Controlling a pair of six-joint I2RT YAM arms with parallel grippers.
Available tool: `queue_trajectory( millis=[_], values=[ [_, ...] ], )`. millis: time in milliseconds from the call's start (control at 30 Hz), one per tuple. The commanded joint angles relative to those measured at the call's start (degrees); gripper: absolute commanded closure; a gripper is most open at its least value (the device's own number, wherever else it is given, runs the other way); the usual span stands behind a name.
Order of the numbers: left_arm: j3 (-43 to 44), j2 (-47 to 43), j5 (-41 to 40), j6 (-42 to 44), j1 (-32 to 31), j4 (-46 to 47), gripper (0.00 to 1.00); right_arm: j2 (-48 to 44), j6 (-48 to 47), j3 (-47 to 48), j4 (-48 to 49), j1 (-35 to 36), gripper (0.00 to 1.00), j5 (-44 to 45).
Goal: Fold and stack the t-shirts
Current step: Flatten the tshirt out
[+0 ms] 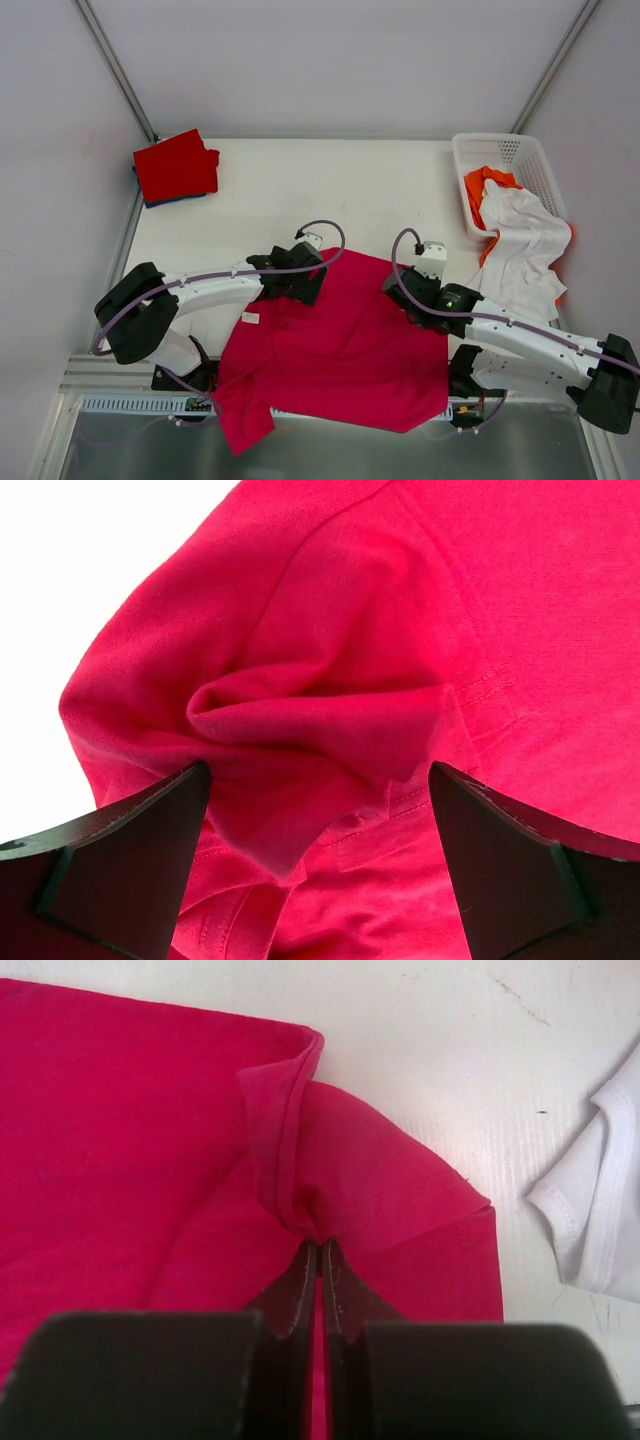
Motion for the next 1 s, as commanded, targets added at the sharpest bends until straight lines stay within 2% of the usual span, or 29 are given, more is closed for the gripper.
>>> queue_trajectory(
  millis=[0,300,733,967],
  values=[
    [1.96,0.44,-1.97,0.55,0.17,0.92,0.1,1.26,1.12,-0.3,2.08,0.12,1.0,-0.43],
    [5.48,0.79,-4.52,1.51,-0.36,1.27,0.24,4.95,0.33,0.4,4.63,0.21,0.99,-1.48],
    [10.05,7.64,-5.93,2.22,-2.99,0.57,0.29,6.18,-0.2,0.31,5.07,0.12,1.0,-0.52],
    [9.09,5.89,-7.25,1.17,-3.79,-0.31,0.3,7.41,-0.03,0.22,5.16,0.03,0.99,-0.51]
  ],
)
